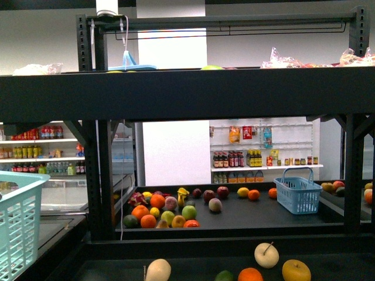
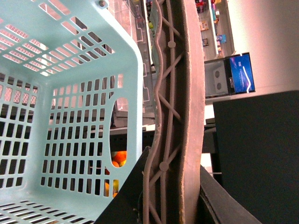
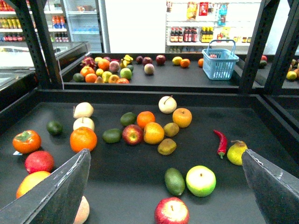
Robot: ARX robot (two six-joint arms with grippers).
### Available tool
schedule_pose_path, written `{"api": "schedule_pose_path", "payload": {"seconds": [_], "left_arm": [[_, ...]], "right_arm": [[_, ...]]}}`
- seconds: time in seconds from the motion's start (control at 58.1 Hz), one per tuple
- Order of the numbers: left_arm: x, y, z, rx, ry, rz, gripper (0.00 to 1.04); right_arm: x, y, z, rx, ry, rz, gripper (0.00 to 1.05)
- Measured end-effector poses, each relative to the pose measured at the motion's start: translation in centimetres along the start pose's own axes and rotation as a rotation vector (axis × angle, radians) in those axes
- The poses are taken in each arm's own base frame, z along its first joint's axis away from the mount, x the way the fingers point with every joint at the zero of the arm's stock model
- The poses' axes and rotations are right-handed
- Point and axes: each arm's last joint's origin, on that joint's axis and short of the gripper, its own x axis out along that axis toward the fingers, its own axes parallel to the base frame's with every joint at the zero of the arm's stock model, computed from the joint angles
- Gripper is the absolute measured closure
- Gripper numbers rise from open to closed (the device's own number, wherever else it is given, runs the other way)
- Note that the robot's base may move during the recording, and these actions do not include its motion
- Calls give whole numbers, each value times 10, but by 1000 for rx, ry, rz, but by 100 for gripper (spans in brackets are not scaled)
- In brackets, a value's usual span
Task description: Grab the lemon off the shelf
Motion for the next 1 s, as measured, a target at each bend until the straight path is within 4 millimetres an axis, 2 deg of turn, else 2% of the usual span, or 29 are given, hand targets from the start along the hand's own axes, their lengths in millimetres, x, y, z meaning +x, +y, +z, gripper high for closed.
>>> {"api": "schedule_pose_path", "payload": {"seconds": [0.172, 0.534, 0.775, 0.982, 0.999], "left_arm": [[12, 11, 17, -14, -26, 2, 89], [34, 43, 40, -18, -55, 69, 89], [39, 54, 51, -14, -79, 106, 89], [39, 61, 51, 25, -55, 171, 89], [39, 62, 50, 32, -53, 182, 87]], "right_arm": [[0, 0, 0, 0, 0, 0, 7], [0, 0, 0, 0, 0, 0, 7], [0, 0, 0, 0, 0, 0, 7], [0, 0, 0, 0, 0, 0, 7], [0, 0, 0, 0, 0, 0, 7]]}}
